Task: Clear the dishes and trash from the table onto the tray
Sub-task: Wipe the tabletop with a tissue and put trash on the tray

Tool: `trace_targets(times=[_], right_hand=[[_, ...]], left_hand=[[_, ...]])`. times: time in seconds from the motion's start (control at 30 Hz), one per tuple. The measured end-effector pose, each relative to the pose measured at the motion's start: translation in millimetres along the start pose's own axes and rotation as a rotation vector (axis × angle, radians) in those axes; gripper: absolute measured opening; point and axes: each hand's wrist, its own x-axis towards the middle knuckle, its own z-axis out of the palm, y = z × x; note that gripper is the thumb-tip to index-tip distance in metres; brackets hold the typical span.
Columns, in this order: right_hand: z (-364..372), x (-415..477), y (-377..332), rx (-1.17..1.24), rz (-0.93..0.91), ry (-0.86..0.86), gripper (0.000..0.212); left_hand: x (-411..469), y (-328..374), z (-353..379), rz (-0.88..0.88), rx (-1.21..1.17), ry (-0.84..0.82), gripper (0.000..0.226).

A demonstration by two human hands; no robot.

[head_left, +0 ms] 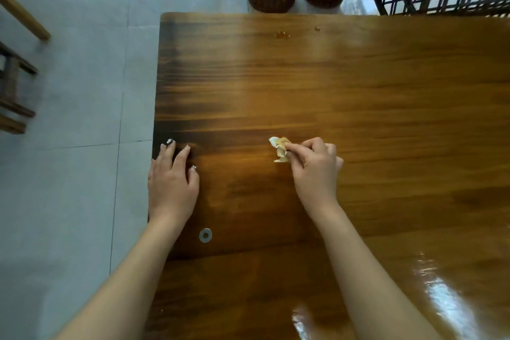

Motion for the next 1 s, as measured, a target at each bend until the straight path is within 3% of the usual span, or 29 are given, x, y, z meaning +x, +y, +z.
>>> trace_targets(times=[0.17, 0.53, 0.77, 1.0], right_hand=[[-5, 73, 2, 0.077, 0.029, 0.024, 0.021], [7, 220, 12, -0.006, -0.095, -0.015, 0.022], [31, 275, 5, 0.009, -0.136, -0.018, 0.023], [54, 292, 7, -0.022, -0.322, -0.064, 0.019]], left_hand=[[30, 47, -3, -0.151, -0.133, 0.033, 0.036], [163, 158, 20, 0.023, -0.139, 0.012, 0.044], [227, 180, 39, 0.041, -0.001, 0.037, 0.046], [233, 170, 62, 0.1, 0.183, 0.08, 0.06]])
